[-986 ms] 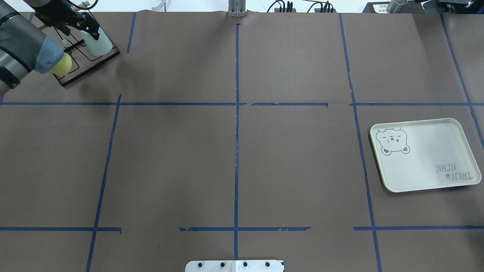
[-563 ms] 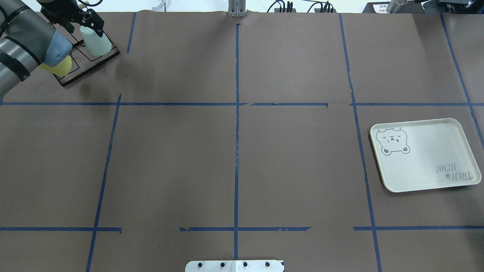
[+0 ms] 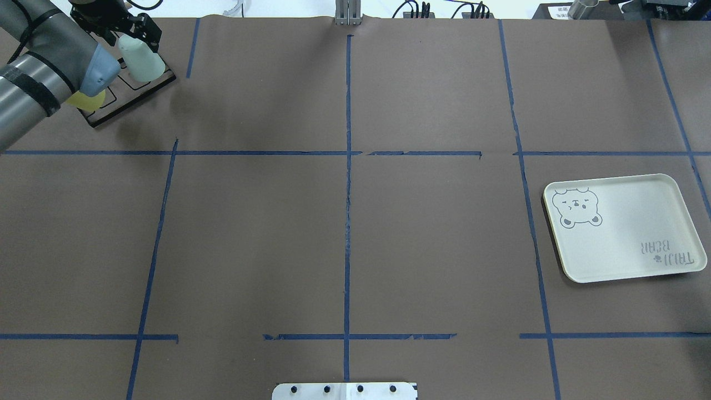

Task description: Left arm grabs green cup and hands to right arm on tray

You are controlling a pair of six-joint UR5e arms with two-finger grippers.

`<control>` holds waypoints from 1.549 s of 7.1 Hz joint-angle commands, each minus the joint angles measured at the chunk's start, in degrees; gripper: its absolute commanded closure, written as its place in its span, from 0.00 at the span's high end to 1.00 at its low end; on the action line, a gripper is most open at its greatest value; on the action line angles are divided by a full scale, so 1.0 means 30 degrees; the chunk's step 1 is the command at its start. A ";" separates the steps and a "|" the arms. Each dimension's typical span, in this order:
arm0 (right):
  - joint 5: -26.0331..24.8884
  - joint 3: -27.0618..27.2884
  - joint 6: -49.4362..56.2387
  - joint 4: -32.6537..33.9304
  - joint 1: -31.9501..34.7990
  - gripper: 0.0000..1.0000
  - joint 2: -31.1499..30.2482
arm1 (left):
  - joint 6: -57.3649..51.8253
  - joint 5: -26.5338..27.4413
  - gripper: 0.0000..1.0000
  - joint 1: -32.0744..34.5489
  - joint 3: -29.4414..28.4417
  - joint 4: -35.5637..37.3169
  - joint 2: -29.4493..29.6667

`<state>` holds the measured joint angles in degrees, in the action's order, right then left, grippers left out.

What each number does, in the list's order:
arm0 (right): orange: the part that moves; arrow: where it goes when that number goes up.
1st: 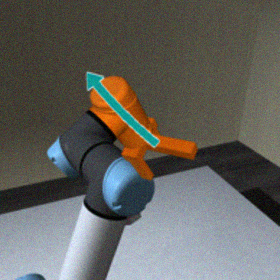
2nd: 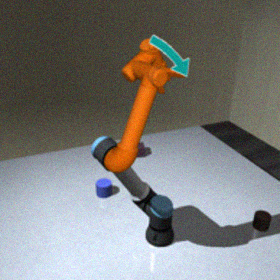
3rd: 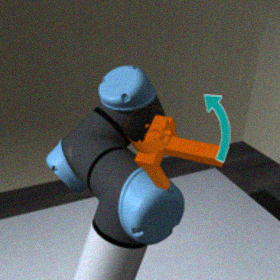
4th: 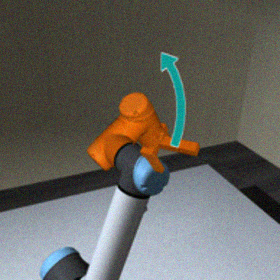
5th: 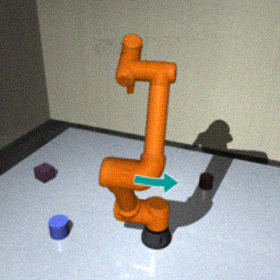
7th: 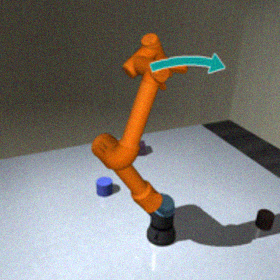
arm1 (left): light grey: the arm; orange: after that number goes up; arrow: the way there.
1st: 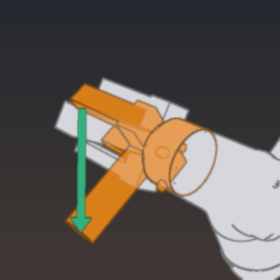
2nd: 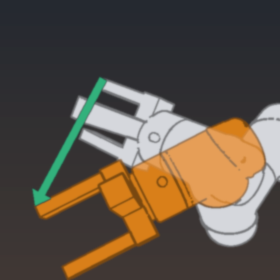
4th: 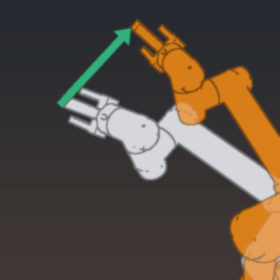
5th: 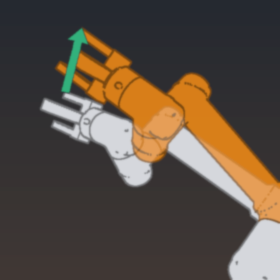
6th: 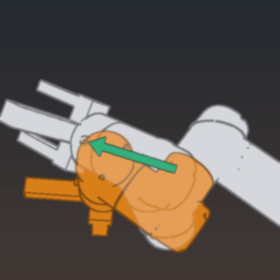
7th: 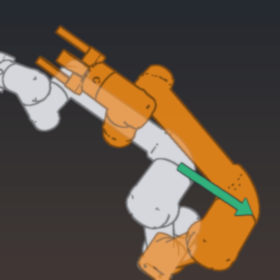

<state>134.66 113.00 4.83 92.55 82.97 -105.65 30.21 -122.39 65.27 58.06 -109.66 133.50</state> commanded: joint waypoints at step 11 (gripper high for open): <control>-0.0004 -0.0022 0.0001 0.0001 0.0000 1.00 0.0000 | 0.0095 -0.0073 0.29 0.1032 0.3273 0.1648 -0.1016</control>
<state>134.65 112.94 4.83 92.54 82.97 -105.64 30.47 -122.54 67.04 62.30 -107.79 132.20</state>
